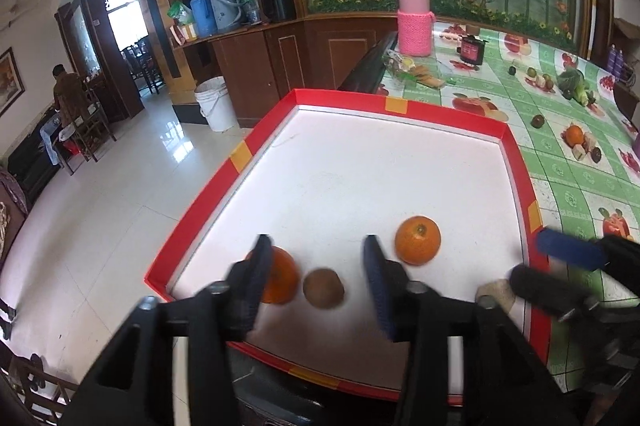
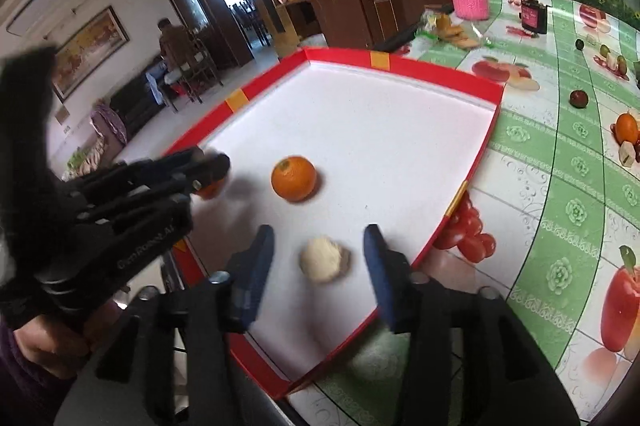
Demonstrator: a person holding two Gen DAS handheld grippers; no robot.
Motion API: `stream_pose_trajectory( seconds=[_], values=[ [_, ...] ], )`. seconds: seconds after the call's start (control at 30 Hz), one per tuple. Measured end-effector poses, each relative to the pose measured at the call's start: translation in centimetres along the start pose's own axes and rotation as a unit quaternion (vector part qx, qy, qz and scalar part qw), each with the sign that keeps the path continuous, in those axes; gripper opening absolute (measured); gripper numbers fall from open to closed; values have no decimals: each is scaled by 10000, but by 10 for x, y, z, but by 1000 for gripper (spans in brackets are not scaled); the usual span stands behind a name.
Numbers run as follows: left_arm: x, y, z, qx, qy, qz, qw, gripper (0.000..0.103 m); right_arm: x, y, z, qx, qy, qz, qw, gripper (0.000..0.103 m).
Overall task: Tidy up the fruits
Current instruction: 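Carry the kiwi and beige block into the tray and open both grippers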
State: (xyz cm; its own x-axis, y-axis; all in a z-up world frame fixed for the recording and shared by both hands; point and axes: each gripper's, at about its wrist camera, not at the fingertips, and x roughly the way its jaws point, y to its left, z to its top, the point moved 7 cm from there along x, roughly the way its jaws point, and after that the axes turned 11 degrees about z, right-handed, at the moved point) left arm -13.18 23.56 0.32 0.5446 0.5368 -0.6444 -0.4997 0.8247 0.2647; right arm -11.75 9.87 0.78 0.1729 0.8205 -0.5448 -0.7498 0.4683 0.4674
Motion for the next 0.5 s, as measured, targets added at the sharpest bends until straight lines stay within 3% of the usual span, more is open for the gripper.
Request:
stream_pose_trajectory(
  seconds=[0.17, 0.23, 0.37, 0.43, 0.5],
  values=[
    [-7, 6, 9, -72, -165, 80, 9998, 63, -34, -41, 16, 535, -603, -436, 9958, 71],
    [-6, 5, 10, -99, -154, 39, 9998, 63, -29, -58, 15, 824, -409, -487, 9946, 72],
    [-4, 0, 9, -32, -99, 25, 9999, 64, -7, -62, 13, 1194, -157, 33, 9927, 72],
    [-2, 1, 6, -30, -55, 42, 10000, 64, 1, -51, 13, 1120, -73, 266, 9933, 72],
    [-1, 4, 6, -69, -28, 60, 10000, 64, 7, -38, 14, 873, -46, 186, 9960, 77]
  ],
)
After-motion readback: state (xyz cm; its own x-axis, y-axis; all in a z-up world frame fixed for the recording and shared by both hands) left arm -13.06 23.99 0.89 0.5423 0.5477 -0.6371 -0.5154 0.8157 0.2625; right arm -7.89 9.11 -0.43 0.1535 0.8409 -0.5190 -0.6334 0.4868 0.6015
